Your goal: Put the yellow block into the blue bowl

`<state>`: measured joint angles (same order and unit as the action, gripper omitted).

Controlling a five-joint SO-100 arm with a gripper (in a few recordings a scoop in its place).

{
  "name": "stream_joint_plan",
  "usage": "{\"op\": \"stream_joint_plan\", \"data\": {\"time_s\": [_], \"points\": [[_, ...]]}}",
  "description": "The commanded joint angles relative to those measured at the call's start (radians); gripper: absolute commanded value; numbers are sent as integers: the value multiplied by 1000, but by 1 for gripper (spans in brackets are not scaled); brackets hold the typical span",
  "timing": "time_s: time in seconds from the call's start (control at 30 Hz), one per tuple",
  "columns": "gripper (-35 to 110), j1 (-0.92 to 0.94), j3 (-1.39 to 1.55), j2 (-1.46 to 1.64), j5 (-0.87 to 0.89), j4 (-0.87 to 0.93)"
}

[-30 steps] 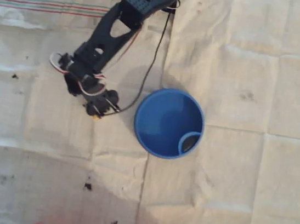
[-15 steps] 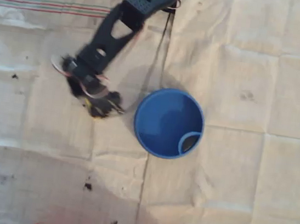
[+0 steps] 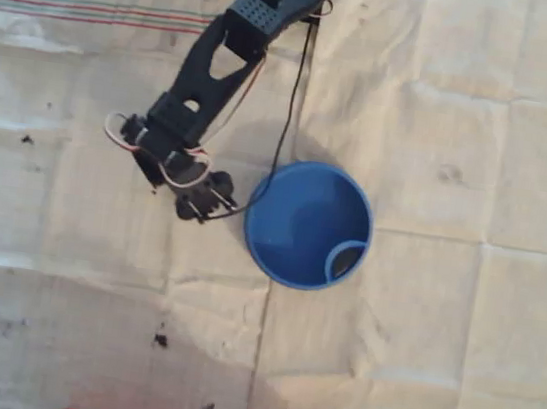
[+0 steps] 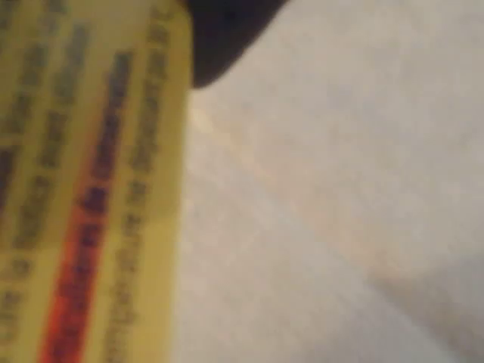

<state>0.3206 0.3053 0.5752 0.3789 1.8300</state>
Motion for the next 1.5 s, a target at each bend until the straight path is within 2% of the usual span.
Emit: {"op": "stream_joint_plan", "data": {"time_s": [0.0, 0.2, 0.6, 1.07, 1.17, 1.37, 1.47], "points": [[0, -75, -37, 325, 6, 6], [0, -212, -35, 443, -6, 6], [0, -449, 49, 365, -11, 2], [0, -477, 64, 187, -17, 2], [6, -489, 61, 189, -20, 3], [30, -514, 66, 281, -72, 5], [28, -528, 78, 379, -92, 9]]}}
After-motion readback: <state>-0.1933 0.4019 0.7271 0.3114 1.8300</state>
